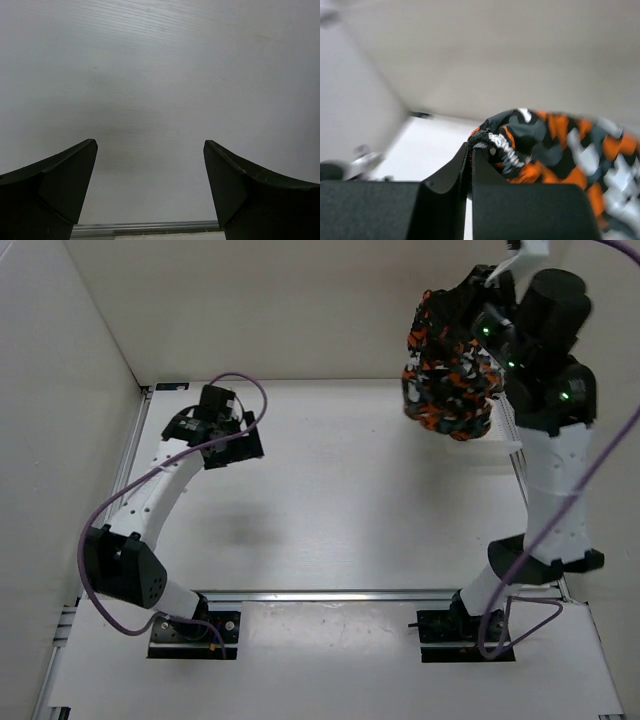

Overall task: Fold and stack the shorts
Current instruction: Move the shorts to the center of the board

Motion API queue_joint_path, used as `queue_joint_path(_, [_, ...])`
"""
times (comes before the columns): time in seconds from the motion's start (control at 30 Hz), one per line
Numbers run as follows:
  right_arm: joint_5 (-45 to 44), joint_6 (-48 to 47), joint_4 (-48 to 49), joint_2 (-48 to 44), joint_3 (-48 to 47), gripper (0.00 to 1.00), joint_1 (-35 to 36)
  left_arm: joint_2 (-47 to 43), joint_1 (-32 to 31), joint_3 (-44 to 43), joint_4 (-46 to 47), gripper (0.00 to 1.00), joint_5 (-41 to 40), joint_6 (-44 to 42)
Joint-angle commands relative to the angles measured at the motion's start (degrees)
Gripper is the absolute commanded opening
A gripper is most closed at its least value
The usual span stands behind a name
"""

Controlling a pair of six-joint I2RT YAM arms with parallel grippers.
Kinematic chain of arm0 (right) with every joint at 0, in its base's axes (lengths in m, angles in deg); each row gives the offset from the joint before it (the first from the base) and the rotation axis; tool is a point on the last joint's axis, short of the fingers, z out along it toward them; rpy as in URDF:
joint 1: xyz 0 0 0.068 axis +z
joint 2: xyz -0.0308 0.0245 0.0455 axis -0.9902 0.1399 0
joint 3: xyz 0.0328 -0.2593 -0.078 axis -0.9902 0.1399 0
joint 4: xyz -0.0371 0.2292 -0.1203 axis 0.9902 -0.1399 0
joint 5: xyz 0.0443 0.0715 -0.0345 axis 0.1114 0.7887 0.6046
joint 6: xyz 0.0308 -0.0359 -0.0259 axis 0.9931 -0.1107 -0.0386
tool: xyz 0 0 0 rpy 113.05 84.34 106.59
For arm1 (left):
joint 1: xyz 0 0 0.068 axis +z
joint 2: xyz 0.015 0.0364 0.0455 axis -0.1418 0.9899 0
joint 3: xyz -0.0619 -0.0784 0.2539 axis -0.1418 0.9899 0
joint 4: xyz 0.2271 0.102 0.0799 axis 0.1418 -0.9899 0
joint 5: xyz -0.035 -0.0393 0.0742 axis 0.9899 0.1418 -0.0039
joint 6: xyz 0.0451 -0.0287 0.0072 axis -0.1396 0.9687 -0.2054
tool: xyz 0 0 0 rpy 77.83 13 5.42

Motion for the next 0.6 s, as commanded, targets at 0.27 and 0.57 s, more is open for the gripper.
queue_joint_path(0.27, [6.8,3.9,10.0,-9.3,-0.4,0.0,6.3,-11.6,18.8,-11.5,-7.4,1.0,6.0,0.6])
queue_joint_path(0.57, [3.3,3.8,10.1,-6.3,35.0,0.23,-1.2,-11.3,20.8,-7.7,-6.3,1.0,12.5,-1.2])
